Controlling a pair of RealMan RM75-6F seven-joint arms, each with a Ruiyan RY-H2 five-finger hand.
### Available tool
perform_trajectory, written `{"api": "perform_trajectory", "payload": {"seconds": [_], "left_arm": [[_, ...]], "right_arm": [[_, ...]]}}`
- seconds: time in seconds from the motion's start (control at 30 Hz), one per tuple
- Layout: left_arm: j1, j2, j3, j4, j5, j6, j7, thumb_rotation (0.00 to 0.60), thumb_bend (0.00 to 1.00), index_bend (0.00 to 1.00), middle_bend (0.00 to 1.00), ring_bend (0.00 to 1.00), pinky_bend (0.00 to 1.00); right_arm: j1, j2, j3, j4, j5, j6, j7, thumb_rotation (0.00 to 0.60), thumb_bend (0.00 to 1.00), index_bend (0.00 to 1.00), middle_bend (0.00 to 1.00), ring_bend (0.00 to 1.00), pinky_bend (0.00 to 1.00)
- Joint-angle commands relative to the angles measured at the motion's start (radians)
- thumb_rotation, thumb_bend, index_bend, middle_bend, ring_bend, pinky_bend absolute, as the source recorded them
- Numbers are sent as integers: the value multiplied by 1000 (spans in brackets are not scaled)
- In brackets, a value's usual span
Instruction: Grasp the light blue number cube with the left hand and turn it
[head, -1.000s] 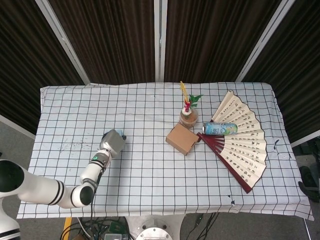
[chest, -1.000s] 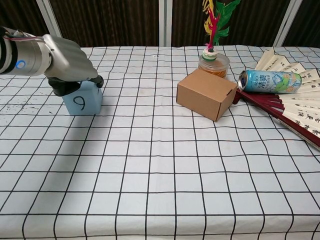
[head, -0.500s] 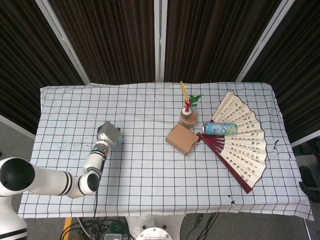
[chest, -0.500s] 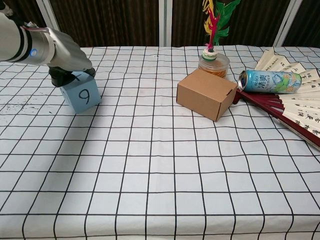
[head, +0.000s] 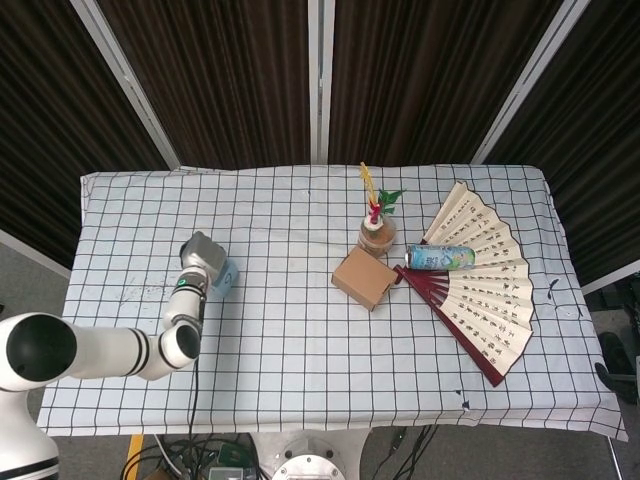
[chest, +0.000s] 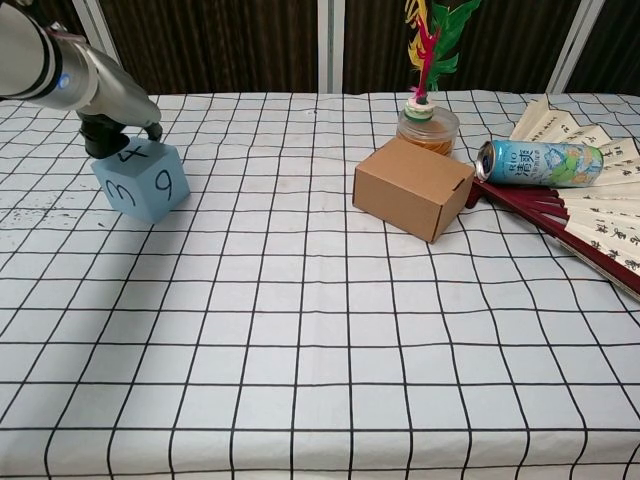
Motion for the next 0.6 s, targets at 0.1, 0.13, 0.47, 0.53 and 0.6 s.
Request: {"api": "perform_trajectory", "payload": {"seconds": [0.1, 0.13, 0.47, 0.53, 0.6], "left_arm": [[-11, 2, 12, 22, -49, -4, 16, 600, 741, 240, 882, 955, 966], [-12, 3, 14, 24, -60, -4, 20, 600, 742, 256, 882, 956, 966], [-11, 26, 12, 18, -100, 3, 29, 600, 746, 268, 883, 957, 966], [-5, 35, 3, 14, -82, 8, 11, 600, 746, 208, 882, 956, 966], [11, 59, -11, -5, -33, 24, -31, 600, 745, 154, 882, 955, 966]], "right_arm": [[0, 0, 0, 1, 1, -2, 1, 600, 189, 0, 0, 0, 0], [0, -1, 0, 2, 1, -2, 1, 600, 189, 0, 0, 0, 0], [0, 0, -1, -3, -4, 4, -3, 600, 189, 0, 0, 0, 0], [-1, 1, 0, -6, -4, 5, -4, 600, 189, 0, 0, 0, 0], [-2, 5, 0, -12, -6, 8, -6, 600, 189, 0, 0, 0, 0]]}}
